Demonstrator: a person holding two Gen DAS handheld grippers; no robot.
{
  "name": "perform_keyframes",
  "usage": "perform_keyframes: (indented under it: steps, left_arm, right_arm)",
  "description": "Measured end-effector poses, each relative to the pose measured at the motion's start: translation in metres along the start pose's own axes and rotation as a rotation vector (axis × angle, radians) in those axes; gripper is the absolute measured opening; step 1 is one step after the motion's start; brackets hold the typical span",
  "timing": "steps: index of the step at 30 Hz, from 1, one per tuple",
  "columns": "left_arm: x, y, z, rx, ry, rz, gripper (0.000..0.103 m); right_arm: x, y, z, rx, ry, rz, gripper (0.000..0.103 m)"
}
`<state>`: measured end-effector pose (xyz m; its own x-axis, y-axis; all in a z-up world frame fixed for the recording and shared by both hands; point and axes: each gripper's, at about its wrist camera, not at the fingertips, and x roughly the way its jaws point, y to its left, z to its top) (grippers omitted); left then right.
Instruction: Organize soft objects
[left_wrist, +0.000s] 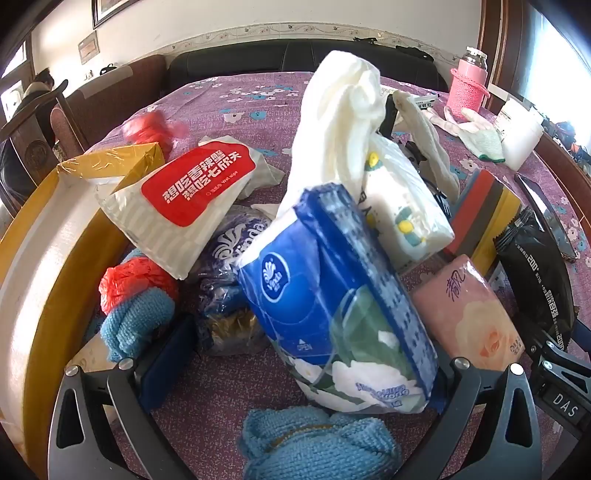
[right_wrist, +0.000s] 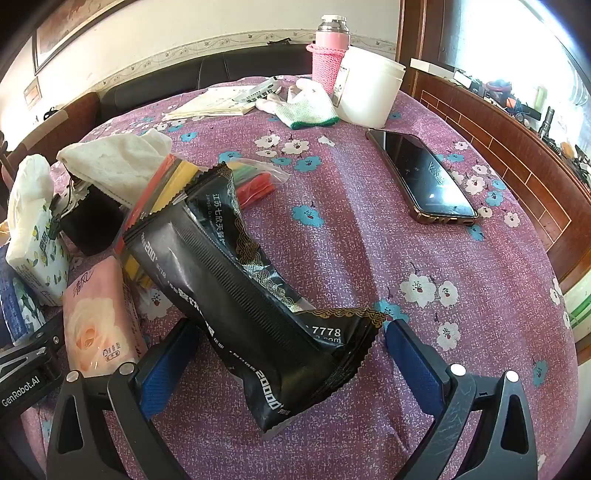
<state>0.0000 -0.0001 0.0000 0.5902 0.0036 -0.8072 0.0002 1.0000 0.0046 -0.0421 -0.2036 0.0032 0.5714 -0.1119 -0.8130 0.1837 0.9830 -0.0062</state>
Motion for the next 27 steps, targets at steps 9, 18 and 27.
perform_keyframes:
  steps: [9,18,27]
  left_arm:
    - [0.0000,0.0000,0.0000,0.000,0.000,0.000,0.103]
    - [0.0000,-0.0002,0.0000,0.000,0.000,0.001,0.103]
    - [0.0015,0.0060,0.0041,0.060,0.100,-0.050,0.103]
  right_arm:
    - [0.0000,0.0000,0.0000,0.000,0.000,0.000,0.102]
    - [-0.0001,0.0000,0.0001,0.000,0.000,0.000,0.102]
    - [-0.0022,-0.0009,-0.0013,-0.020,0.006,0.027,0.102]
